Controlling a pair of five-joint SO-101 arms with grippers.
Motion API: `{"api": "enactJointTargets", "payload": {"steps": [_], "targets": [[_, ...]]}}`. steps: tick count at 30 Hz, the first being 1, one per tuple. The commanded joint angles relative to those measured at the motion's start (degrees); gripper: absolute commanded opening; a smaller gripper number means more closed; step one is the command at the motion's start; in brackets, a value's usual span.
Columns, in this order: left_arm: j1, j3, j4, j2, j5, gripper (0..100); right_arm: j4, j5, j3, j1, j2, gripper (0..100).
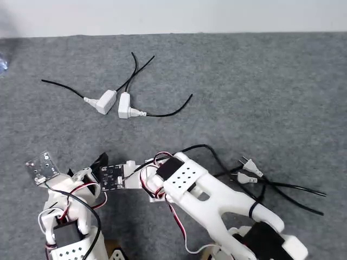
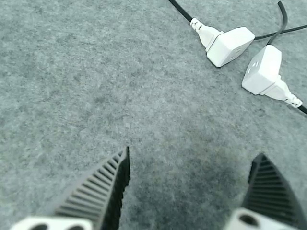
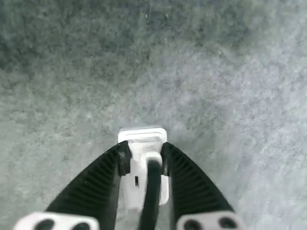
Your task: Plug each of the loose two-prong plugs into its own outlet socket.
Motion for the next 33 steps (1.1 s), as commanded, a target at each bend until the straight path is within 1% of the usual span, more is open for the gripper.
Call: {"api": "enactJointTargets", "payload": {"steps": [1,3,5,10,12,14,17,18,21,22,24,26,29,30,31,33], "targets": [[-0.09,-0.4,0.0,-0.35,-0.53,37,6.29,-0.62,-1.58,0.13,-5.41,20.6],[-0.09,-0.4,-0.09,-0.35,-0.53,37,8.13,-0.62,-1.85,-0.04,-9.45,29.0],[-0.09,-0.4,-0.18,-0.35,-0.53,37,9.27,-0.53,-1.93,-0.75,-13.76,33.2],[-0.09,-0.4,-0.18,-0.35,-0.53,37,15.78,-0.79,-7.47,-2.24,-23.52,33.5],[-0.09,-0.4,-0.35,-0.44,-0.53,37,19.47,-2.73,-11.43,-2.07,-25.89,33.5],[-0.09,-0.4,-1.32,-0.44,-0.62,37,22.46,-5.01,-14.42,-0.66,-27.65,33.5],[-0.35,-0.4,-2.81,-0.44,-0.79,37,24.31,-7.91,-14.86,3.82,-30.02,33.5],[-0.62,-0.31,-2.81,-0.44,-2.73,37,24.57,-8.88,-14.24,5.93,-30.81,33.5],[-2.37,-0.4,-2.46,-0.44,-18.55,37,24.4,-11.08,-10.64,13.23,-34.07,33.5],[-2.2,-0.4,-2.2,-0.44,-20.31,37,24.4,-11.78,-9.23,16.13,-35.47,33.5],[-2.37,-1.71,-1.93,-0.44,-20.75,37,22.9,-13.63,-5.98,21.23,-38.29,33.5],[-2.64,-3.65,-1.85,-0.44,-20.84,37,18.95,-15.91,-1.67,26.77,-41.54,33.5],[-2.46,-4.7,-1.85,-0.44,-21.8,37,10.51,-23.12,6.24,33.71,-45.85,33.5],[-2.11,-4.53,-1.85,-0.44,-24.44,37,7.25,-26.11,9.14,35.65,-46.73,33.5],[-1.23,-4.18,-2.02,-0.44,-28.57,37,3.47,-28.92,12.75,37.23,-47.52,33.5],[2.55,-3.12,-1.93,-0.44,-34.9,37,-4.53,-32.62,19.52,39.87,-47.87,33.5]]}}
